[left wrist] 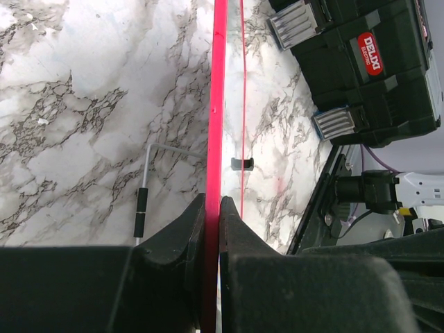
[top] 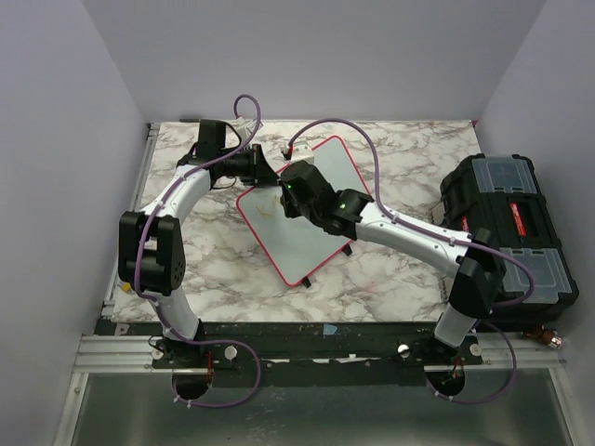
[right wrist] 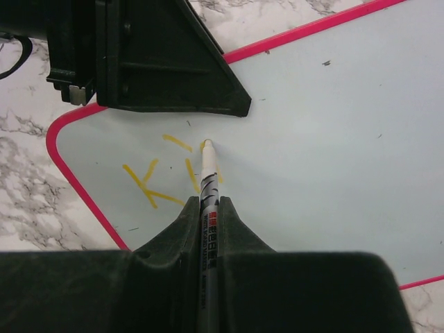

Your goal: Write a sentence on the whiteboard

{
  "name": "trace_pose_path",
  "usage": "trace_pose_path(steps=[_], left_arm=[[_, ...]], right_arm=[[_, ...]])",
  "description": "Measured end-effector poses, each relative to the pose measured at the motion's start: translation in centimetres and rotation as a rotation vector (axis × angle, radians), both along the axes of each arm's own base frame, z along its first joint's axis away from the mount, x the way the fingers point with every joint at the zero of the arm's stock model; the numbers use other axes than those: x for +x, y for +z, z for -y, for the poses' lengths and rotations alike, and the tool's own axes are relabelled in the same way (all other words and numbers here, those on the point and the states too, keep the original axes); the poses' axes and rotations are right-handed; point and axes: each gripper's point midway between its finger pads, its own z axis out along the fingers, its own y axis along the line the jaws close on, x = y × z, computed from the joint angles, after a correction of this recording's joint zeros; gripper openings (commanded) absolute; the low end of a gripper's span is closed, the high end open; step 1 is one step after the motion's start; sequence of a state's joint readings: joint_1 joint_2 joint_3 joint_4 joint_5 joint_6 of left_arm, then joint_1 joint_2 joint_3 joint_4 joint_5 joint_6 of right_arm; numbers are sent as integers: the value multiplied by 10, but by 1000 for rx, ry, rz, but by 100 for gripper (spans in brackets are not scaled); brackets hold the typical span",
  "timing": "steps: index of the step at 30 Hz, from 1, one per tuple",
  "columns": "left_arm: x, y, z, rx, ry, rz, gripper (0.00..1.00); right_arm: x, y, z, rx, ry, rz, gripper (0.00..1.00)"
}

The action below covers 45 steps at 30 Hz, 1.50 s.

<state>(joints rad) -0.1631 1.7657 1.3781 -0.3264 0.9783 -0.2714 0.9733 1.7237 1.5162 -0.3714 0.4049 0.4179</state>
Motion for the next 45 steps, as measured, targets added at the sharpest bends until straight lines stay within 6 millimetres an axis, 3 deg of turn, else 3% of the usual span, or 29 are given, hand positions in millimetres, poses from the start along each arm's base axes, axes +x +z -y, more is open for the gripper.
trace_pose_path(steps=[17,31,45], left_arm=[[0,0,0,2,0,2,0],[0,-1,0,4,0,3,0],[-2,2,1,2,-4,9,0]], right_arm=[[4,-6,12,-37,-39,-7,1],[-4,-18,23,-56,-41,-27,1],[-9,-11,32,-43,-48,-25,1]])
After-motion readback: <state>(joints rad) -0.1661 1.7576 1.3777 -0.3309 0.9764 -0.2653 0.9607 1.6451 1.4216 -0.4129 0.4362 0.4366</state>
